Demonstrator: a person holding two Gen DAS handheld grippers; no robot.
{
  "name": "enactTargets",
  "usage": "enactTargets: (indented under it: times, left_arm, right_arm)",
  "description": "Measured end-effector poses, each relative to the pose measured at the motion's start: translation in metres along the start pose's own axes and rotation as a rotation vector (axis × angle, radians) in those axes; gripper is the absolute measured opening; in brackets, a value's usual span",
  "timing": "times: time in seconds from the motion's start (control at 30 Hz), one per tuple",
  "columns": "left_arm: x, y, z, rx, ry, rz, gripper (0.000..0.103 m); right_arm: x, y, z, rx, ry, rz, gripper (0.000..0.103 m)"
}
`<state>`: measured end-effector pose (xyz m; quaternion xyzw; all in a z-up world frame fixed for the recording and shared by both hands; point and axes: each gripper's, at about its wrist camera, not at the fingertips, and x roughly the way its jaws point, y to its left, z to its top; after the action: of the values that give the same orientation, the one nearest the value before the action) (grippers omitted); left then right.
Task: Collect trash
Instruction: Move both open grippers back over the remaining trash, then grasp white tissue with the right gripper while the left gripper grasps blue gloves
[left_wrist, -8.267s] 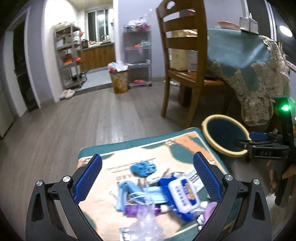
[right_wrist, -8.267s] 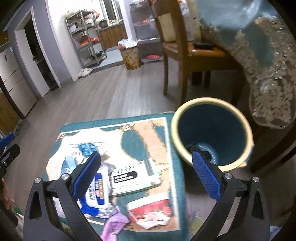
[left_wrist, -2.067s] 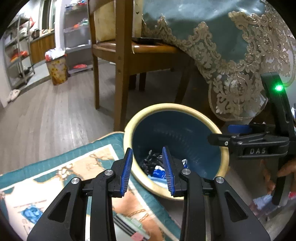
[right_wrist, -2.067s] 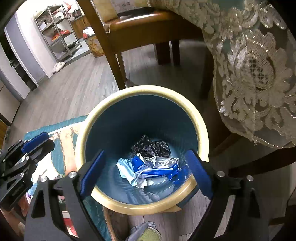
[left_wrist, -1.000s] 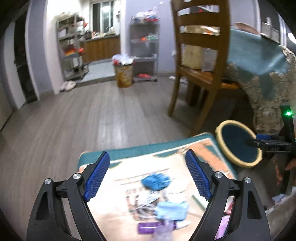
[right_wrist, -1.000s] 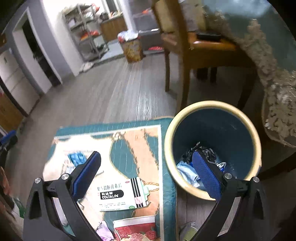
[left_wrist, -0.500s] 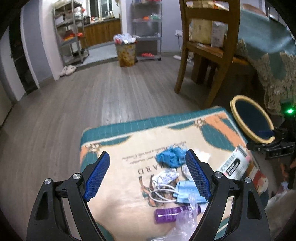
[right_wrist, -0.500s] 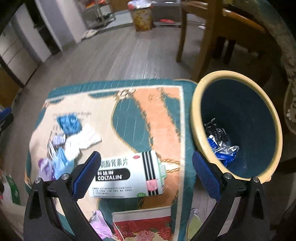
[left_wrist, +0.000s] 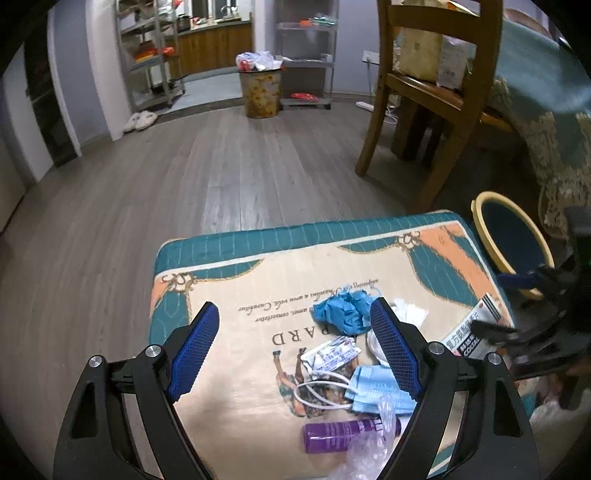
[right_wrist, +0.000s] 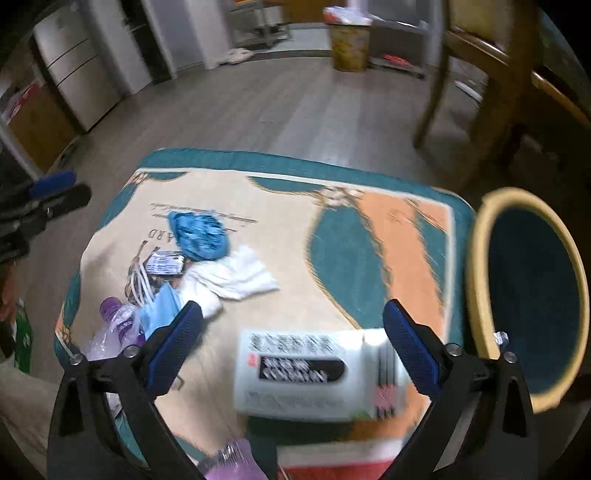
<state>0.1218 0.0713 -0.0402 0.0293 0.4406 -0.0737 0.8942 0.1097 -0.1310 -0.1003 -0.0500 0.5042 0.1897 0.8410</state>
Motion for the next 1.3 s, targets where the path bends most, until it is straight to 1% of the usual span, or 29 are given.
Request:
enactTargets:
  times: [0.03, 0.07, 0.13, 0.17, 0.23, 0.27, 0.33, 0.37, 0.43, 0.5, 0.57, 0.63, 0.77, 0.83, 0.9, 0.93, 0.97, 1.03, 1.07, 1.1, 1.17, 1.23, 1.3]
  left_arm:
    - [0.001, 0.001, 0.000, -0.003, 0.002, -0.002, 0.084]
    - [0.002, 0.001, 0.000, -0.001, 0.005, -0.002, 0.084]
    - [0.005, 0.000, 0.000, 0.014, 0.011, 0.004, 0.084]
    - [0.008, 0.000, 0.000, 0.031, 0.014, 0.017, 0.084]
    - [0.012, 0.003, 0.001, 0.037, 0.022, 0.033, 0.084]
    - [0.014, 0.006, 0.001, 0.028, 0.028, 0.035, 0.084]
    - [0.017, 0.012, 0.001, 0.009, 0.035, 0.031, 0.084]
    - [0.020, 0.014, 0.001, 0.004, 0.041, 0.029, 0.084]
    - [0.024, 0.017, 0.001, 0.002, 0.048, 0.035, 0.084]
    - [0.030, 0.019, 0.003, -0.011, 0.054, 0.034, 0.084]
    - [0.036, 0.018, 0.003, -0.024, 0.068, 0.019, 0.084]
    - [0.042, 0.013, 0.002, -0.025, 0.087, -0.001, 0.084]
    - [0.055, -0.006, 0.006, 0.040, 0.114, -0.016, 0.084]
    - [0.062, -0.014, 0.010, 0.040, 0.124, -0.041, 0.084]
    - [0.071, -0.024, 0.011, 0.043, 0.142, -0.075, 0.083]
    - [0.074, -0.028, 0.011, 0.052, 0.151, -0.084, 0.081]
    - [0.081, -0.036, 0.009, 0.080, 0.173, -0.087, 0.078]
    - [0.089, -0.043, 0.005, 0.112, 0.209, -0.077, 0.068]
    - [0.095, -0.045, 0.003, 0.118, 0.237, -0.073, 0.067]
    - [0.100, -0.044, 0.001, 0.114, 0.256, -0.071, 0.063]
    - [0.103, -0.040, 0.001, 0.092, 0.268, -0.065, 0.061]
    - [0.101, -0.033, 0.003, 0.057, 0.251, -0.067, 0.061]
    - [0.099, -0.026, 0.004, 0.018, 0.242, -0.087, 0.061]
  right_arm:
    - [0.007, 0.003, 0.002, -0.009, 0.010, -0.001, 0.079]
    - [0.015, 0.006, 0.005, -0.012, 0.018, 0.002, 0.077]
    - [0.029, 0.010, 0.009, 0.005, 0.031, 0.019, 0.071]
    - [0.036, 0.011, 0.011, 0.017, 0.038, 0.027, 0.070]
    - [0.050, 0.015, 0.015, 0.031, 0.054, 0.049, 0.060]
    - [0.056, 0.018, 0.016, 0.026, 0.068, 0.056, 0.057]
    - [0.065, 0.025, 0.014, -0.001, 0.088, 0.058, 0.041]
    - [0.070, 0.030, 0.012, -0.031, 0.096, 0.055, 0.036]
    - [0.070, 0.036, 0.011, -0.077, 0.090, 0.031, 0.021]
    - [0.063, 0.033, 0.012, -0.067, 0.072, 0.050, 0.006]
    - [0.051, 0.027, 0.015, -0.028, 0.050, 0.058, 0.006]
    - [0.034, 0.017, 0.017, 0.019, 0.050, 0.077, 0.006]
    - [-0.010, -0.002, 0.029, 0.044, 0.053, 0.081, 0.005]
    - [-0.037, -0.012, 0.031, 0.044, 0.026, 0.074, 0.005]
    - [-0.052, -0.021, 0.031, 0.058, -0.003, 0.078, 0.005]
    - [-0.060, -0.027, 0.029, 0.069, -0.021, 0.078, 0.005]
    - [-0.065, -0.031, 0.028, 0.089, -0.042, 0.087, 0.005]
    - [-0.070, -0.042, 0.027, 0.150, -0.069, 0.119, 0.005]
    - [-0.073, -0.048, 0.028, 0.177, -0.079, 0.135, 0.005]
    - [-0.074, -0.050, 0.029, 0.190, -0.091, 0.149, 0.005]
    - [-0.076, -0.051, 0.030, 0.166, -0.103, 0.148, 0.005]
    - [-0.077, -0.053, 0.030, 0.161, -0.102, 0.150, 0.005]
    - [-0.078, -0.058, 0.027, 0.181, -0.099, 0.170, 0.005]
